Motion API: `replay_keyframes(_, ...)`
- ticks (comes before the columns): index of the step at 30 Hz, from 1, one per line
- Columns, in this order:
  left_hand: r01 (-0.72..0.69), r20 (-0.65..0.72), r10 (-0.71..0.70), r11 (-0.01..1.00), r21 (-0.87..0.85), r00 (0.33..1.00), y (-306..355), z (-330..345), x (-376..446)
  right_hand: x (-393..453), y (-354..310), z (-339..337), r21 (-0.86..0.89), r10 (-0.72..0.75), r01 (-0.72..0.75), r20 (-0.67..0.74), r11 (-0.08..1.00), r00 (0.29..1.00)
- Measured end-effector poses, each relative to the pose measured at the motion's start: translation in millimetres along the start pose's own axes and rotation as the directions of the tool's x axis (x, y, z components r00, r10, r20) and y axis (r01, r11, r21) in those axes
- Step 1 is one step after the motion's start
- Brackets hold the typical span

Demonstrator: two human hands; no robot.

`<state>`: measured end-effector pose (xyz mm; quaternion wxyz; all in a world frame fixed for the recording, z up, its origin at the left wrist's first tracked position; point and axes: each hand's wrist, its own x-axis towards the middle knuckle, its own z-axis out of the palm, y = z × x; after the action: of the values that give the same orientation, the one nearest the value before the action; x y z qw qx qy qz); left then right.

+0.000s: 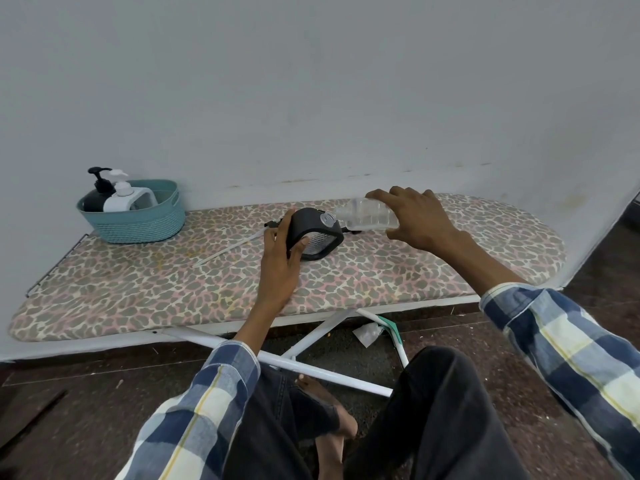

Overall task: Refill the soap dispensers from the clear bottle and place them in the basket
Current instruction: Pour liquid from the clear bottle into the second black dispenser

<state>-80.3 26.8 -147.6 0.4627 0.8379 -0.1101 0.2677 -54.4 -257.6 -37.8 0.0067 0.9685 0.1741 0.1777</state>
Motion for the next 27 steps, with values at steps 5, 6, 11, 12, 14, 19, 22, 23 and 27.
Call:
replay_keyframes(5, -0.01, 0.0, 0.01, 1.0, -0.002, 1.0, 0, 0, -1, 1, 2, -1, -0.023, -0.001, 0.001, 0.001, 1.0, 1.0)
replay_keyframes(6, -0.007, 0.001, 0.007, 1.0, 0.0, 1.0, 0, 0, -1, 1, 2, -2, -0.027, -0.002, 0.003, 0.002, 1.0, 1.0)
replay_keyframes(11, 0.014, 0.005, -0.014, 1.0, 0.013, 1.0, -1, 0, 0, 4, 2, -3, -0.038, -0.007, 0.007, 0.003, 0.999, 1.0)
replay_keyframes(12, 0.02, 0.005, -0.02, 1.0, 0.016, 1.0, -1, 0, 1, 5, 2, -4, -0.039, -0.009, 0.009, 0.001, 0.999, 1.0)
replay_keyframes(14, 0.029, 0.007, -0.03, 0.999, 0.019, 1.0, -1, 0, 0, 6, 1, -4, -0.041, -0.013, 0.013, -0.002, 0.999, 1.0)
replay_keyframes(19, 0.034, 0.003, -0.034, 0.999, 0.017, 0.999, 1, 0, 0, 8, 1, -6, -0.062, -0.021, 0.02, -0.004, 0.998, 1.0)
replay_keyframes(22, 0.016, -0.009, -0.016, 1.0, 0.013, 1.0, 2, 0, 0, 9, 1, -8, -0.071, -0.023, 0.023, -0.004, 0.997, 1.0)
replay_keyframes(23, 0.014, -0.011, -0.014, 1.0, 0.01, 1.0, 2, 0, 0, 9, 1, -9, -0.071, -0.025, 0.025, -0.003, 0.997, 1.0)
replay_keyframes(27, 0.021, -0.012, -0.021, 1.0, 0.003, 1.0, 2, 0, 0, 9, 0, -12, -0.067, -0.029, 0.029, 0.0, 0.997, 1.0)
